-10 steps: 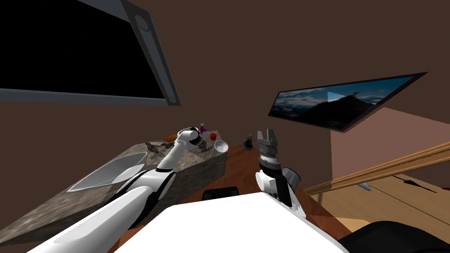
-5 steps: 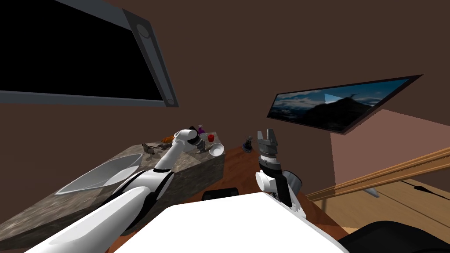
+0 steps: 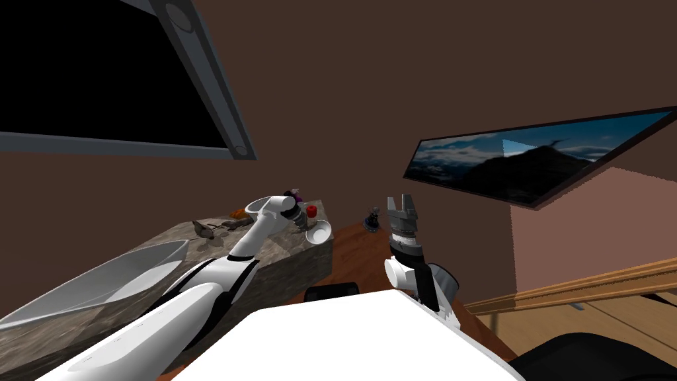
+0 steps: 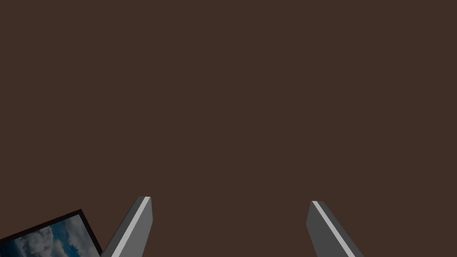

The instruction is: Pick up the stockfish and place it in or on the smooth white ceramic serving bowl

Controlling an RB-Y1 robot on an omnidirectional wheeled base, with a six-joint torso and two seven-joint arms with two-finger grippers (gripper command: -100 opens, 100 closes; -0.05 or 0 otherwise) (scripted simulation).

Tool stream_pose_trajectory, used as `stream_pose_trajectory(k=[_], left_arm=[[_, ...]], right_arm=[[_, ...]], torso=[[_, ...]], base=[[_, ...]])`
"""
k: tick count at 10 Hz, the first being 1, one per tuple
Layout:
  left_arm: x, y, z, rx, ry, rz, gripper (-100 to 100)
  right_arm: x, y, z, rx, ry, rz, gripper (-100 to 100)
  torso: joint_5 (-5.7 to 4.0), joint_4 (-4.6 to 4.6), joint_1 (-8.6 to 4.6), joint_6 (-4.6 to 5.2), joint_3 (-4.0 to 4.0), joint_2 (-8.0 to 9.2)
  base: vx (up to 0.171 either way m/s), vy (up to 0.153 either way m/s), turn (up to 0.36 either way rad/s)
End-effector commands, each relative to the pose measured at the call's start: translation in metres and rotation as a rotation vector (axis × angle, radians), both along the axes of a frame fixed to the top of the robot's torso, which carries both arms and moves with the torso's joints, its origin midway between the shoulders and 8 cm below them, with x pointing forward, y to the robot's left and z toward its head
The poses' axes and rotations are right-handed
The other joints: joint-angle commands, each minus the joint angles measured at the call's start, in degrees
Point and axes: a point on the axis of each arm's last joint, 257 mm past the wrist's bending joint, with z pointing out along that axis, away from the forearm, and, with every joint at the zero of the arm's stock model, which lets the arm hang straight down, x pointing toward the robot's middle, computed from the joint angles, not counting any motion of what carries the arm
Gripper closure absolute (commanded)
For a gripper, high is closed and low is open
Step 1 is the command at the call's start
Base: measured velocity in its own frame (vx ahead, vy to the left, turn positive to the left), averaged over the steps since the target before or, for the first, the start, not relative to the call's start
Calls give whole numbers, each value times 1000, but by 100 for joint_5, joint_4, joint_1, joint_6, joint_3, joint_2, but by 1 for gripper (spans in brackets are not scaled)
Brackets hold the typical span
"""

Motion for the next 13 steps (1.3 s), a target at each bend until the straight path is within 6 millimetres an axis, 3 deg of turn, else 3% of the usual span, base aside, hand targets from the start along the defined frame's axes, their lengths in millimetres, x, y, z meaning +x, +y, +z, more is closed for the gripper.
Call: stream_pose_trajectory(k=[1,4,8,9,10,13], left_arm=[[5,-1,17,-11,-28,17,100],[-4,4,30,8,-2,21,100],[-22,13,30,47,67,14,100],[-18,11,31,41,55,16,100],[-19,11,30,43,59,16,-100],[-19,11,30,43,59,16,-100]], right_arm=[[0,0,0,0,0,0,0],[0,0,0,0,0,0,0],[0,0,0,0,0,0,0],[0,0,0,0,0,0,0],[0,0,0,0,0,0,0],[0,0,0,0,0,0,0]], torso=[[0,0,0,0,0,0],[-4,8,-4,-2,14,21],[13,8,67,-6,22,36],[14,7,70,-5,21,34],[14,7,71,-4,20,33],[14,7,72,-3,19,32]], base=[[7,-163,16],[27,-148,23],[0,-18,6],[0,0,0],[0,0,0],[0,0,0]])
